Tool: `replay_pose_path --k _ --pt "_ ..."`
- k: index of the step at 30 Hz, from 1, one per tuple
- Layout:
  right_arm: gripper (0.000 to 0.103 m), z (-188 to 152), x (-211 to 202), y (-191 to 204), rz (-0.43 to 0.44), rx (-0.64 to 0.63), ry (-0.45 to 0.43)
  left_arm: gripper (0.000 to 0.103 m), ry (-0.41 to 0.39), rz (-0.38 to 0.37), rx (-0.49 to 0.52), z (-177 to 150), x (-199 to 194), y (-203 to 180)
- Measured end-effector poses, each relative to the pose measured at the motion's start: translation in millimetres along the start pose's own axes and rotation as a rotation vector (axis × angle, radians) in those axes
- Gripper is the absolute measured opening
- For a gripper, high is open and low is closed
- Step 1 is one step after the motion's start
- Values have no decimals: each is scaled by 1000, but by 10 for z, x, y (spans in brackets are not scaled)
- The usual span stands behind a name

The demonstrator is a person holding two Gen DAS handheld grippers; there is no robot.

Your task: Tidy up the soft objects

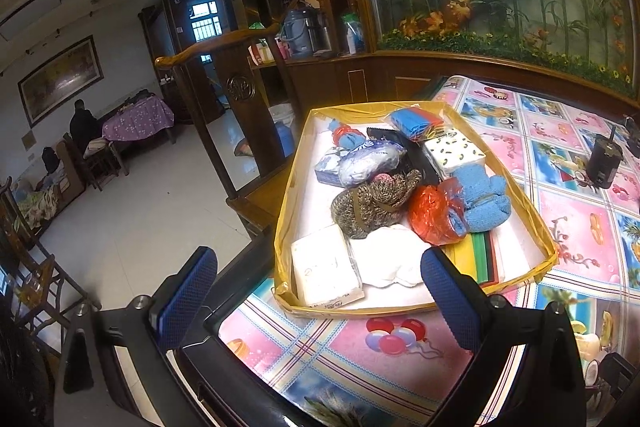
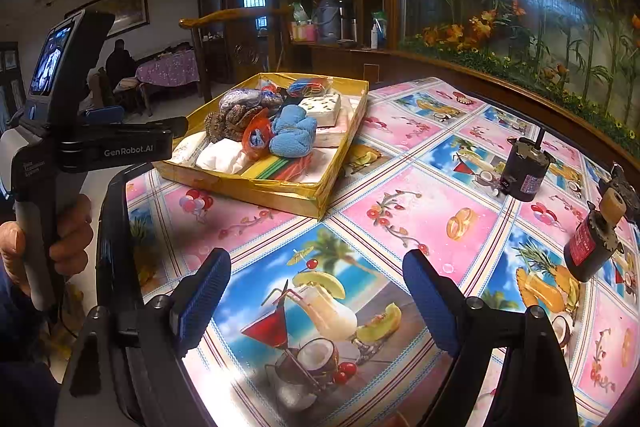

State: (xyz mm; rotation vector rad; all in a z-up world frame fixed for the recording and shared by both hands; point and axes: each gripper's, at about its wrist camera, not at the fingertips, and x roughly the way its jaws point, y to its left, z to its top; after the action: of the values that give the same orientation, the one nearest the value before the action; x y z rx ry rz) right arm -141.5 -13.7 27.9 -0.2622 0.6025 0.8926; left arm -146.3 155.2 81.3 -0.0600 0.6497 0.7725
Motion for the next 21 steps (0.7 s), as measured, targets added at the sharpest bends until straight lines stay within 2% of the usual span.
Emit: replay_pose_path --k 21 --pt "91 1 3 -3 1 0 -1 102 14 -8 5 -10 20 -13"
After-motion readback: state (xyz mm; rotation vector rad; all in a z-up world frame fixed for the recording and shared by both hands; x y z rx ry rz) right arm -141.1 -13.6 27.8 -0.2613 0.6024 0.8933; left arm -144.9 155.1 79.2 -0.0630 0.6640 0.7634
